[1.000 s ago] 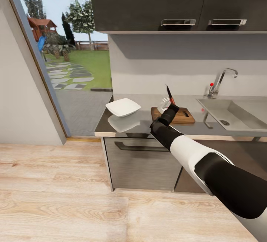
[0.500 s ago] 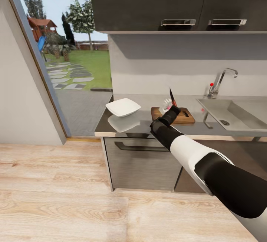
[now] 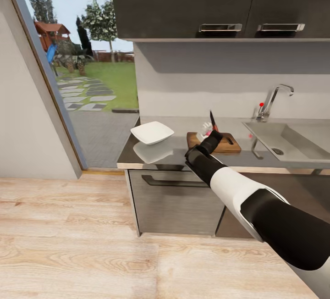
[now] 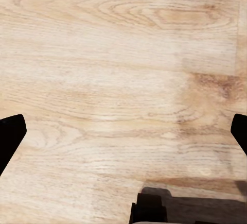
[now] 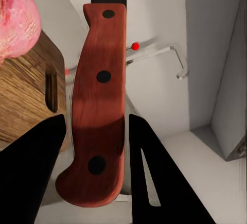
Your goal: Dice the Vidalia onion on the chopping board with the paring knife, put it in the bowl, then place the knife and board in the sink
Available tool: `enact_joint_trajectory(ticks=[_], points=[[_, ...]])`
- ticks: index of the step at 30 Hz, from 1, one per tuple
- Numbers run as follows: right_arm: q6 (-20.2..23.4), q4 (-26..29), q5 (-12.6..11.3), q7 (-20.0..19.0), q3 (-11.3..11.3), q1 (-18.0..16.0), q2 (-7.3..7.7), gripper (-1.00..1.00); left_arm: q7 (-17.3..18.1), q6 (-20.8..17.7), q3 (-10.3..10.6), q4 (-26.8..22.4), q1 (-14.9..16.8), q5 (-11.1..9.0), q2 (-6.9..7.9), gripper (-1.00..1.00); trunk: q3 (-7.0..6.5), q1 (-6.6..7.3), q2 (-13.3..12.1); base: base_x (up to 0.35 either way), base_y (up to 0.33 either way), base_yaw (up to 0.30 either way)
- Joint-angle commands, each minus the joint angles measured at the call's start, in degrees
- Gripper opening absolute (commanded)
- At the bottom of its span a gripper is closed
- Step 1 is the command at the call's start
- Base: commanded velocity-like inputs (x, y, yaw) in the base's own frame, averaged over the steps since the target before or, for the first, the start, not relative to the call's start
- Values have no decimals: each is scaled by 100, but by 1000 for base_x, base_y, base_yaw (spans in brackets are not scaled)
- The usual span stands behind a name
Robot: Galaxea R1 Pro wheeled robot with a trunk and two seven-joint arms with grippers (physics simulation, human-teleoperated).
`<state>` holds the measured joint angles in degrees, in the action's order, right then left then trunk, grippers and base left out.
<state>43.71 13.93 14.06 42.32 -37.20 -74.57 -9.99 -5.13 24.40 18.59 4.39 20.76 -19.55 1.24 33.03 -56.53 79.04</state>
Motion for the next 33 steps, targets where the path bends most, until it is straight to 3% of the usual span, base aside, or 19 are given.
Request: enact_joint_trajectory(ticks=[1, 10, 22, 33], points=[[-9, -10, 9, 43, -12, -5, -1, -100, -14, 30, 49, 19, 7, -23, -4, 100, 5, 0, 3, 0, 0, 0], [107, -19, 66, 103, 9, -5, -1, -100, -14, 30, 49, 19, 7, -23, -9, 100, 5, 0, 3, 0, 0, 0], [487, -29, 422, 80, -2, -6, -1, -100, -14, 30, 49, 19, 7, -23, -9, 100, 5, 0, 3, 0, 0, 0], [1034, -30, 459, 56, -18, -9, -1, -100, -14, 30, 49, 19, 7, -23, -9, 100, 5, 0, 3, 0, 0, 0]])
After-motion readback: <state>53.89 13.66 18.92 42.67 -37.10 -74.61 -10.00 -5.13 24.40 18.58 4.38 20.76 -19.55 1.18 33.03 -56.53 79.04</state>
